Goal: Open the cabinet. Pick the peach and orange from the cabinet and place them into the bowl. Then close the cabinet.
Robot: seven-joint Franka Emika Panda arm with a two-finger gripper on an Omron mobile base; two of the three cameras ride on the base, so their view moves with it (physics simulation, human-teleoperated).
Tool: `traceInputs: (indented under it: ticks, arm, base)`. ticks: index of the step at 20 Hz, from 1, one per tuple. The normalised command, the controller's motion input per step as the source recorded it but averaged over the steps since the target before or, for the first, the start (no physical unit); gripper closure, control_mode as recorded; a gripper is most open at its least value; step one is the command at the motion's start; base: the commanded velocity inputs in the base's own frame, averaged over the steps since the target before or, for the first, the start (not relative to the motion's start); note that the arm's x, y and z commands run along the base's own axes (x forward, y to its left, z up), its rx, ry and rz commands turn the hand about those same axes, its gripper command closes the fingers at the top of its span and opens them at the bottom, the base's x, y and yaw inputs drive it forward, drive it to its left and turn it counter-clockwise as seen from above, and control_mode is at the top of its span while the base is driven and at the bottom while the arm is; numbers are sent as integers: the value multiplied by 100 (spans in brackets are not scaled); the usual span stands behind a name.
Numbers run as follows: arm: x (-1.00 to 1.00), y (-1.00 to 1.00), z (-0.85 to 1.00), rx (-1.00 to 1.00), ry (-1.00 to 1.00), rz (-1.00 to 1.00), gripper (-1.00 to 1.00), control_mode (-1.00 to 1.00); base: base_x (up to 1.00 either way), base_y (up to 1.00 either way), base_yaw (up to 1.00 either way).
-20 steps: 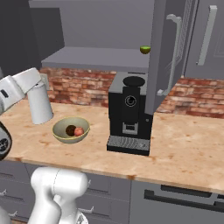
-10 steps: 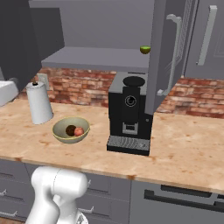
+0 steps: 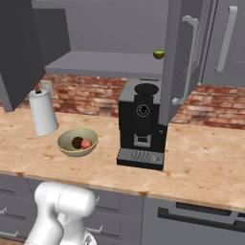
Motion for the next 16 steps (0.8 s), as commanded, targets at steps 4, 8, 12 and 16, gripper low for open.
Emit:
traceInputs:
  ticks: [4, 8, 12, 16]
  arm:
    - [13, 77, -15, 10, -4, -9, -100, -100]
    - [47, 66, -18, 6, -4, -10, -100, -100]
    - [81, 47, -20, -3, 0, -14, -100, -100]
    - [92, 47, -17, -3, 0, -14, -100, -100]
  base:
    - [0, 0, 0]
    - [0, 0, 0]
    - [0, 0, 0]
    - [0, 0, 0]
